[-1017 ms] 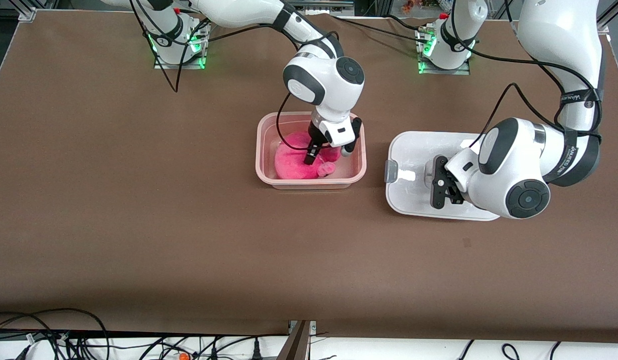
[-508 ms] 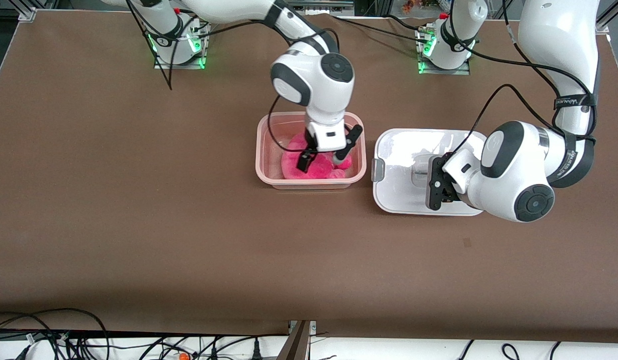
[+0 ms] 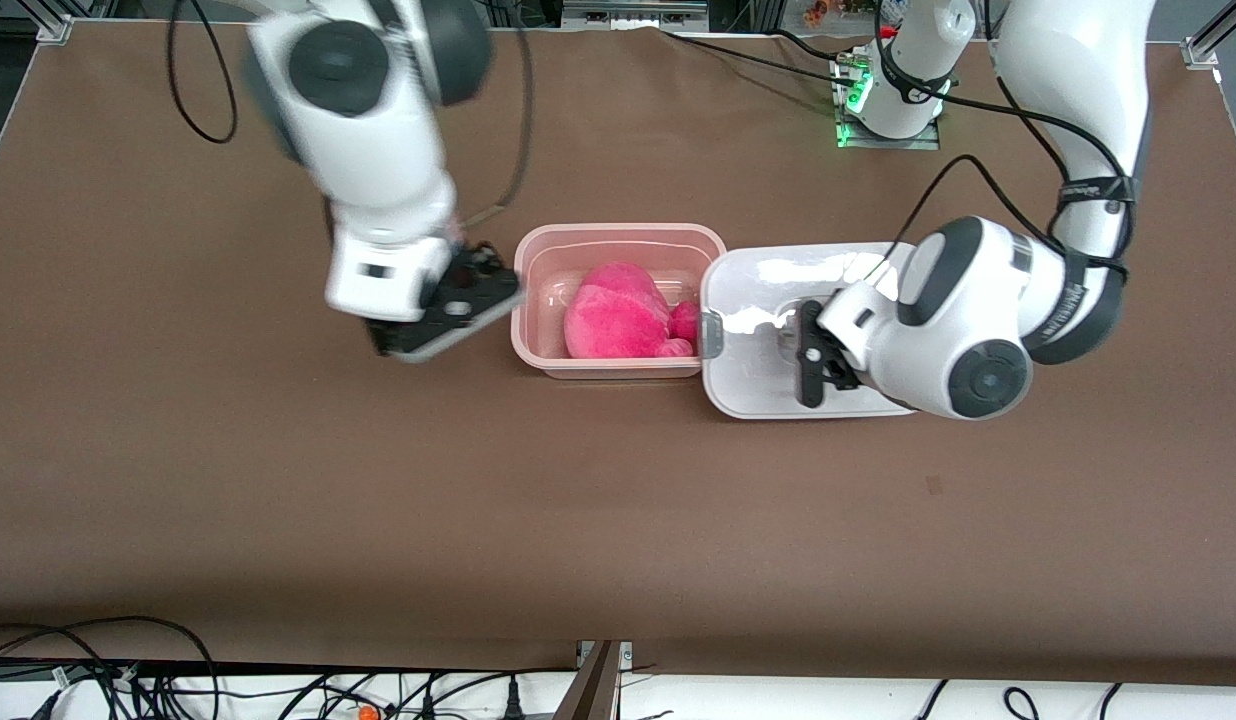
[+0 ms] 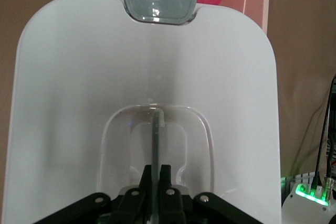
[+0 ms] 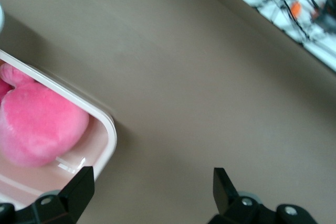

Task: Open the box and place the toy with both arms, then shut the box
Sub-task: 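Lower the white lid onto the box with the left gripper while the right gripper retracts, then press the lid down and open the left gripper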

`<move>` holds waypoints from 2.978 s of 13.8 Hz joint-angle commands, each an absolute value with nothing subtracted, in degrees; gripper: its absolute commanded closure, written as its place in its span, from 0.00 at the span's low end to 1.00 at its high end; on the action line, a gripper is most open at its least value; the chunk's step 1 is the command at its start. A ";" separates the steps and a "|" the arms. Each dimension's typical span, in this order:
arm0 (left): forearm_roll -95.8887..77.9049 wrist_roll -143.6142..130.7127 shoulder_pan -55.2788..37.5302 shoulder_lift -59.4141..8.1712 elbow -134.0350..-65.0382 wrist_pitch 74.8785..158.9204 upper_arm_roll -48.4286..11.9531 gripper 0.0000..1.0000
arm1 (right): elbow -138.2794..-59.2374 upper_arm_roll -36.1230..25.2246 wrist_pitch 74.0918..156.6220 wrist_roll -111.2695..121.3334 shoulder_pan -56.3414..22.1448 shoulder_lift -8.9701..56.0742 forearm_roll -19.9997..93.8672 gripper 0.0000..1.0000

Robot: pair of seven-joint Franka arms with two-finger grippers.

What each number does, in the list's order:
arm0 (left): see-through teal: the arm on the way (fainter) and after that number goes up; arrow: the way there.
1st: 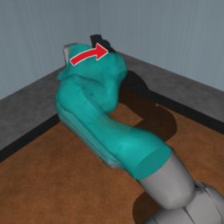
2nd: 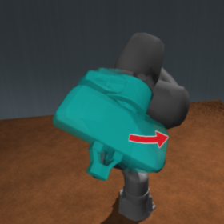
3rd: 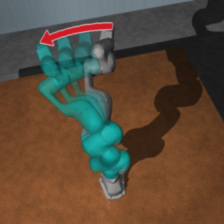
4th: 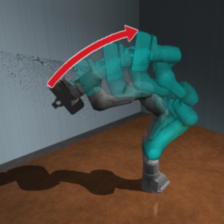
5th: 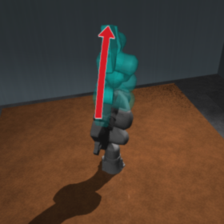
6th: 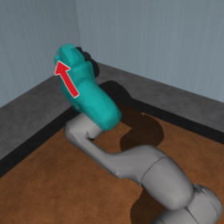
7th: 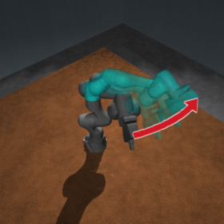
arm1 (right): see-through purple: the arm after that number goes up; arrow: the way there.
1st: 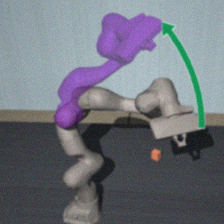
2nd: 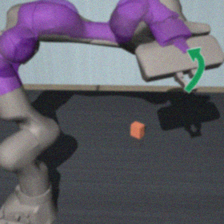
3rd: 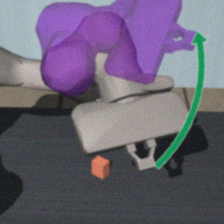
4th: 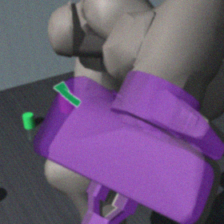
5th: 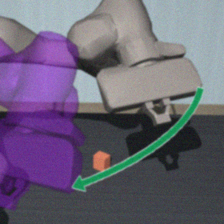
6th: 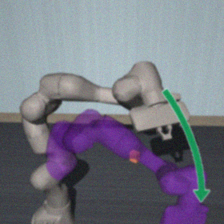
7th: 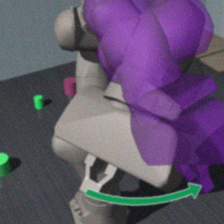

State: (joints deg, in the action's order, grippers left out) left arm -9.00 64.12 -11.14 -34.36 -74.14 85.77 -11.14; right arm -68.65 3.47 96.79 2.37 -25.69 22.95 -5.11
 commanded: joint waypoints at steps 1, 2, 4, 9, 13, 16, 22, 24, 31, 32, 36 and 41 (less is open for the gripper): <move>-9.41 60.47 -16.94 -34.10 -71.28 87.87 -11.69 1.00 | -75.39 -4.53 93.26 2.72 -24.17 15.41 4.63 0.00; -9.93 59.69 -18.44 -34.01 -71.28 91.02 -11.78 1.00 | -78.54 -7.18 92.90 2.20 -24.17 12.51 6.14 0.00; -10.54 56.35 -21.61 -34.01 -71.72 96.39 -11.95 1.00 | -84.87 -10.79 93.25 1.76 -24.26 6.88 6.33 0.00; -6.53 49.75 -31.54 -34.02 -76.53 104.91 -11.77 1.00 | -94.74 -7.76 92.73 -4.31 -15.85 -2.10 5.36 0.00; -5.71 47.21 -33.66 -33.49 -83.40 114.24 -11.87 1.00 | -94.39 -4.92 90.09 -4.83 -12.48 -2.99 3.61 0.00; -4.84 45.26 -34.72 -33.57 -86.12 117.85 -11.78 1.00 | -93.96 -5.01 89.65 -4.83 -12.48 -3.08 1.24 0.00; -3.08 42.47 -34.28 -33.40 -87.80 119.80 -11.78 1.00 | -89.91 -4.75 87.36 -4.39 -12.39 -2.20 -1.67 0.00; -3.08 40.26 -34.37 -33.31 -88.24 119.79 -11.87 1.00 | -89.30 -4.92 87.37 -4.83 -12.22 -1.76 -1.15 0.00; -3.25 37.10 -34.10 -32.43 -90.35 119.71 -11.87 1.00 | -89.30 -6.49 86.23 -4.13 -11.78 -1.49 -1.23 0.00; -3.25 36.57 -34.19 -32.43 -90.44 119.71 -11.87 1.00 | -89.38 -7.29 85.35 -4.22 -11.78 -1.49 -0.88 0.00; -3.16 37.43 -33.75 -32.34 -90.44 119.71 -11.87 0.30 | -89.38 -7.65 85.25 -4.13 -11.78 -1.23 -0.70 0.00; -3.60 36.56 -31.56 -25.94 -89.12 112.17 -11.34 0.00 | -89.30 -7.65 85.52 -4.13 -11.78 -1.23 -0.53 0.00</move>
State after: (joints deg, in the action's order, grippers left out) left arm -4.65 37.64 -33.01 -30.79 -87.92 116.06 -11.69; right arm -90.47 -8.00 86.43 -4.01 -12.16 -1.51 -0.80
